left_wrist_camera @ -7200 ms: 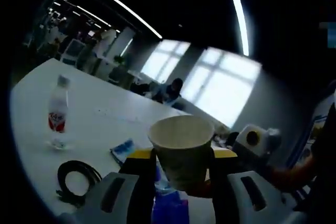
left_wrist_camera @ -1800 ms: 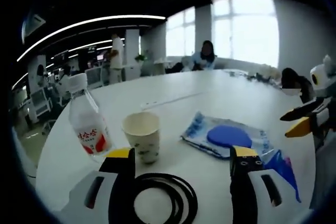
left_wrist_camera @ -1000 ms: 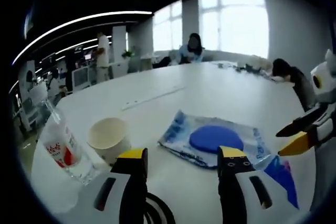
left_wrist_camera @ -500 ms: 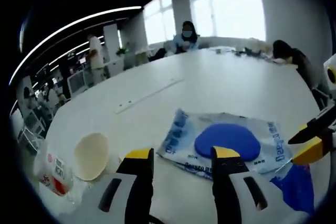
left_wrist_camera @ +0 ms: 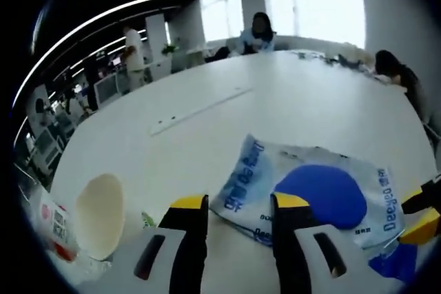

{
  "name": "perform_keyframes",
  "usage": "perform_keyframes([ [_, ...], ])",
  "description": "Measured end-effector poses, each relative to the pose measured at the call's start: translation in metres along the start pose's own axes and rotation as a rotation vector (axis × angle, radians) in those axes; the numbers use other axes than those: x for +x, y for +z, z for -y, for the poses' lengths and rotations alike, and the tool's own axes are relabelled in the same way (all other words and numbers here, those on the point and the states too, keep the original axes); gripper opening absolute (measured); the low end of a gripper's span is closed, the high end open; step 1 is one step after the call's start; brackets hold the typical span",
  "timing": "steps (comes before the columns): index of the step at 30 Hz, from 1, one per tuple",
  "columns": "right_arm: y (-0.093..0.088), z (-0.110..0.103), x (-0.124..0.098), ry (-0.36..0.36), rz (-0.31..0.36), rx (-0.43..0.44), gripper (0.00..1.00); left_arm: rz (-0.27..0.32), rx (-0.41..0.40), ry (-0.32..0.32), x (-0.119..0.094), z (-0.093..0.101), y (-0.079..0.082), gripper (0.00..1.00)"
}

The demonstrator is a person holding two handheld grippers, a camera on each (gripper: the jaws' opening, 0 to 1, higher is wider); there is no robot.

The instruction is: Arrange the tabletop items into an orderly group along one side of the table until the central work area is clear of visible clutter.

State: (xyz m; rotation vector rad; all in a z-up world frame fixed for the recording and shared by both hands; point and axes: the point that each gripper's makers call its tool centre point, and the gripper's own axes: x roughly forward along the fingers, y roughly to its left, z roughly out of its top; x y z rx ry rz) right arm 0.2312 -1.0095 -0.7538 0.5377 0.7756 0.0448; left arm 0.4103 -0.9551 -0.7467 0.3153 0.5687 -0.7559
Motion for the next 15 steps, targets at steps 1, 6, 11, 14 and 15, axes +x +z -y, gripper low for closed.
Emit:
perform_keyframes([
  [1,-0.0006,-0.0005,0.0005,0.003,-0.005,0.001,0.33,-0.01,-0.005,-0.008,0.0013,0.0009,-0.0016,0.33],
  [6,-0.0009,-0.0031,0.0017,0.014,-0.01,0.005,0.29,-0.004,-0.011,-0.014,0.0042,0.0004,-0.0009,0.31],
  [11,-0.0006,-0.0019,0.0052,0.013,-0.016,0.028,0.26,-0.034,0.045,-0.001,0.0046,-0.0007,-0.0044,0.25],
  [14,0.0025,-0.0051,0.0052,0.032,-0.002,0.046,0.22,-0.037,0.03,0.006,0.0044,-0.0026,-0.0052,0.21],
  [15,0.0033,-0.0059,0.0052,0.038,0.002,0.054,0.21,-0.04,0.024,0.01,0.0042,-0.0034,-0.0059,0.2],
])
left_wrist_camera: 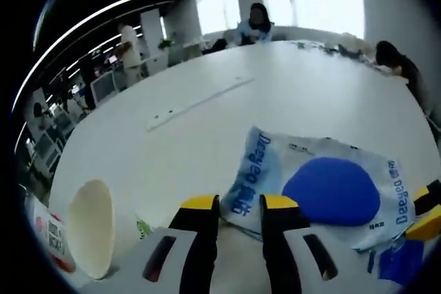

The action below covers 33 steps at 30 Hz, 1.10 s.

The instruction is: Arrange the tabletop items into an orderly group along one side of the table until the central work area is clear of visible clutter.

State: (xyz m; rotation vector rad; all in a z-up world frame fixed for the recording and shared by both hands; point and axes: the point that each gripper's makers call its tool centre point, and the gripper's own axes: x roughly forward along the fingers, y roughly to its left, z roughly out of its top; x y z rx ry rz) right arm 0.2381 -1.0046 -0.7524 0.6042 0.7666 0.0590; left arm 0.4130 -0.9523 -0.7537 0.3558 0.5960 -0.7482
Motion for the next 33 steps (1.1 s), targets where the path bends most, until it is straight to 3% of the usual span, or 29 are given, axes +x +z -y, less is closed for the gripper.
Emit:
perform_keyframes([
  [4,0.001,0.004,-0.001,0.005,0.01,0.076,0.21,-0.024,0.062,0.033,0.001,-0.005,-0.003,0.12],
  [9,0.007,0.007,-0.005,0.03,0.045,0.184,0.2,-0.024,0.052,0.033,0.001,-0.003,-0.004,0.09],
  [12,0.018,0.008,-0.01,0.025,0.096,0.221,0.19,-0.029,0.096,0.034,-0.001,-0.001,-0.004,0.06],
  [15,0.012,0.014,-0.006,0.009,0.055,0.219,0.15,-0.026,0.094,0.036,-0.003,-0.001,-0.004,0.06],
  [17,0.014,0.014,-0.004,0.017,0.074,0.261,0.11,-0.025,0.083,0.037,-0.004,0.0,-0.004,0.05],
  [19,0.014,0.02,-0.006,-0.015,0.075,0.239,0.02,-0.026,0.083,0.037,-0.005,0.001,-0.004,0.04],
  [20,0.013,0.028,-0.006,-0.054,0.074,0.223,0.02,-0.027,0.081,0.035,-0.006,0.001,-0.004,0.03],
  [33,0.024,0.026,-0.01,-0.052,0.096,0.161,0.0,-0.027,0.059,0.021,-0.005,-0.001,-0.003,0.01],
])
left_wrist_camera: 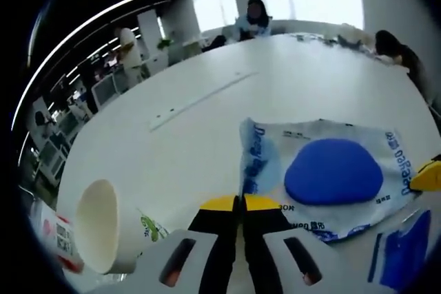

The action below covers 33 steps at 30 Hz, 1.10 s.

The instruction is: Arrange the tabletop items into an orderly group along one side of the table until the central work area is clear of visible clutter.

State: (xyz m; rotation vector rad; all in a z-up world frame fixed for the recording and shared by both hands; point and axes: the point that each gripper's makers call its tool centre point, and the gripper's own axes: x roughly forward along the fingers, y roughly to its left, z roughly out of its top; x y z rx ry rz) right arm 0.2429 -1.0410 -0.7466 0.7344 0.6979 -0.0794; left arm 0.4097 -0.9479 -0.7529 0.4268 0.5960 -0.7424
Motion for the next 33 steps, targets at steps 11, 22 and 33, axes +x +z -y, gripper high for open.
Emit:
perform_keyframes([
  [11,0.027,0.002,-0.011,-0.011,0.044,-0.051,0.0,0.01,0.018,-0.001,-0.014,0.003,0.006,0.0],
  [22,0.062,0.003,-0.014,-0.015,0.047,-0.142,0.0,0.026,-0.057,-0.012,-0.035,0.005,0.012,0.0],
  [33,0.091,-0.004,0.003,0.003,0.006,-0.292,0.0,0.044,-0.16,0.024,-0.053,0.001,0.003,0.01],
])
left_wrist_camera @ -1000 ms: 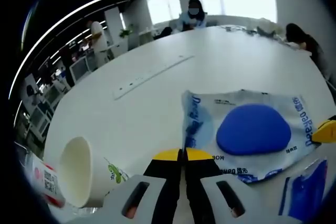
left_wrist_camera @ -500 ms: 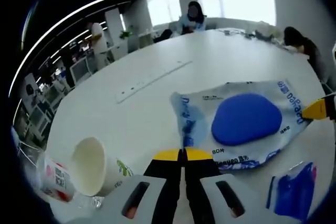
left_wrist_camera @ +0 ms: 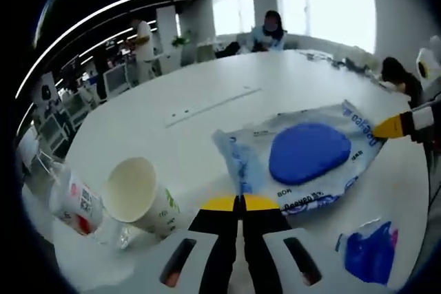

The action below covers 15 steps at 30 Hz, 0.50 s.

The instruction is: Arrange the tabletop items into an orderly group along one side of the table until the central work area is clear of visible clutter.

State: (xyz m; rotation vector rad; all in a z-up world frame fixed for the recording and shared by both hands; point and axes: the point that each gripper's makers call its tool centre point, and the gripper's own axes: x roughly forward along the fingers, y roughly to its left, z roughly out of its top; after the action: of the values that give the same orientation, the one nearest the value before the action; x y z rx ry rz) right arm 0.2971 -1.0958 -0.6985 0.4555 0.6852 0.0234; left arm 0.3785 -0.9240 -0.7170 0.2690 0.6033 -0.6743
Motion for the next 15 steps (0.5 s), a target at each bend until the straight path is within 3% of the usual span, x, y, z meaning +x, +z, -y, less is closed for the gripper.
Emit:
perform_keyframes([
  [9,0.012,-0.001,0.019,0.025,-0.029,-0.088,0.0,0.041,-0.043,0.05,-0.004,-0.008,0.005,0.0],
  [15,0.025,-0.006,0.034,0.062,-0.015,-0.155,0.0,0.056,-0.069,0.09,-0.004,-0.015,0.004,0.0],
])
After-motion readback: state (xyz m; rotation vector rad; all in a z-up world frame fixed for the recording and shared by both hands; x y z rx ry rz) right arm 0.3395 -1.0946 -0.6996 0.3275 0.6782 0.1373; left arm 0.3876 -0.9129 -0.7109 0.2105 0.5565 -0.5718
